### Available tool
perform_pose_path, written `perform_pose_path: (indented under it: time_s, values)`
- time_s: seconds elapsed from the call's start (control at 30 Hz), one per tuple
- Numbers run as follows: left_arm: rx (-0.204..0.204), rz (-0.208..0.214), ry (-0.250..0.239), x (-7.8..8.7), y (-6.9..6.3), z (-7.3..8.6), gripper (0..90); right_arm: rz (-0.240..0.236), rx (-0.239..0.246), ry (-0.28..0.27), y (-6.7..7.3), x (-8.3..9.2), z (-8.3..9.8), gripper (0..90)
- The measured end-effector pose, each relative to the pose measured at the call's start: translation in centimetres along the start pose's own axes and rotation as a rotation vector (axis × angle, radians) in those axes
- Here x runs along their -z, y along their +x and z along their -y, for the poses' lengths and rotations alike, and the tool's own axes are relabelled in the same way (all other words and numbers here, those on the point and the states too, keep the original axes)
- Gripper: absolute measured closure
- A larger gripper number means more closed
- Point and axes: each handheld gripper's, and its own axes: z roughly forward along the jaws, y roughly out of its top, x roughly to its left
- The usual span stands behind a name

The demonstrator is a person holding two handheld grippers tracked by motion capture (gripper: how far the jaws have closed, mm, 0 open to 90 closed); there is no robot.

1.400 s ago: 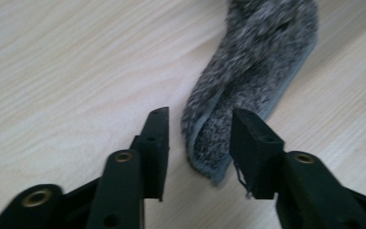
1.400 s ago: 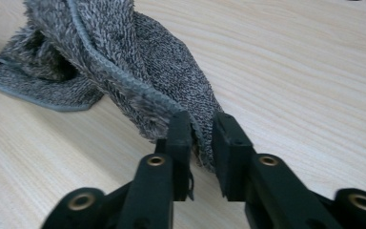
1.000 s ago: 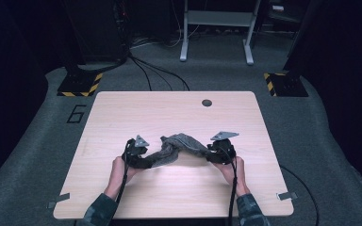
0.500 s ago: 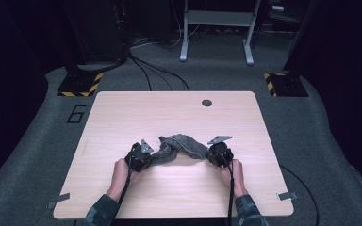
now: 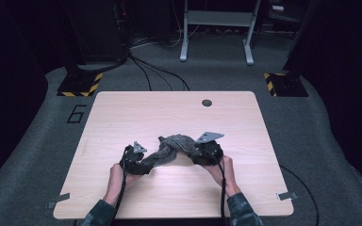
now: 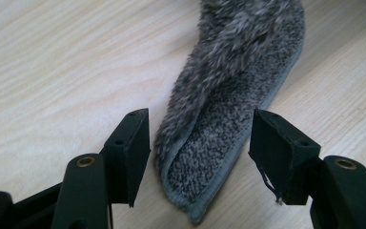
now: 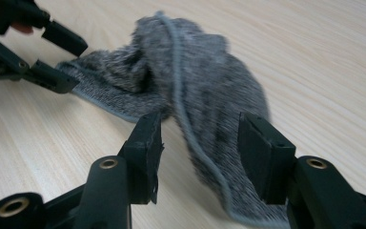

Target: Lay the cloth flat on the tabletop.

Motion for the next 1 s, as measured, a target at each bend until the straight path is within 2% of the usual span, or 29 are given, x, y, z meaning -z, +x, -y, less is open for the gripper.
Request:
perform_pose_path:
  time_s: [0.07,0.1,0.13,0.17,0.23,0.27,0.33,0.47,0.63,0.7,0.73,0.8,0.83,0.9,0.97,1.0]
  values:
    - [0.001,0.0,0.012,-0.2,0.0,0.2,40.2,0.045,0.018,0.049,0.8,-1.5,-0.3,56.9]
    - [-0.005,-0.003,0.01,-0.2,0.0,0.3,42.9,0.047,0.032,0.072,0.9,-2.1,-0.3,62.5]
    - [-0.011,0.0,0.006,-0.2,0.0,0.3,46.4,0.053,0.027,0.088,0.9,-2.6,-0.2,70.5]
    - [-0.02,-0.005,0.001,-0.1,0.0,0.3,51.2,0.062,0.032,0.092,0.8,-2.9,0.0,76.3]
    - [-0.028,-0.003,-0.002,0.0,-0.1,0.3,66.5,0.076,0.007,0.087,0.6,-2.8,0.3,84.5]
    - [-0.038,-0.007,0.002,0.0,-0.2,0.3,73.4,0.076,0.002,0.084,0.3,-2.6,0.5,85.8]
    - [-0.068,-0.019,0.0,-0.1,-0.3,0.3,81.6,0.087,-0.014,0.076,-0.2,-2.0,0.8,86.6]
    - [-0.09,-0.059,0.0,-0.2,-0.5,0.2,84.9,0.111,-0.057,0.058,-1.6,-0.7,1.4,86.7]
    - [-0.109,-0.091,-0.017,0.4,-0.1,0.2,85.0,0.152,-0.118,0.072,-3.5,0.7,2.8,86.8]
    - [-0.109,-0.085,-0.029,0.6,0.0,0.3,84.9,0.174,-0.157,0.089,-4.6,1.1,3.6,86.7]
    - [-0.12,-0.089,-0.023,0.7,-0.1,0.3,84.7,0.174,-0.171,0.093,-4.9,1.2,3.9,86.7]
    - [-0.129,-0.069,-0.005,0.6,-0.2,0.2,81.6,0.191,-0.202,0.106,-5.7,1.3,4.5,86.3]
    - [-0.13,-0.052,0.004,0.6,-0.2,0.2,76.8,0.191,-0.214,0.121,-6.0,1.2,4.8,83.9]
    - [-0.118,-0.047,0.003,0.6,-0.2,0.3,58.6,0.203,-0.225,0.141,-6.4,1.1,5.1,75.9]
    - [-0.094,-0.023,-0.006,1.0,0.1,0.3,47.0,0.194,-0.25,0.123,-6.5,1.5,5.0,63.5]
    - [-0.081,-0.008,-0.015,1.2,0.3,0.4,44.3,0.184,-0.249,0.104,-6.5,1.9,4.9,61.0]
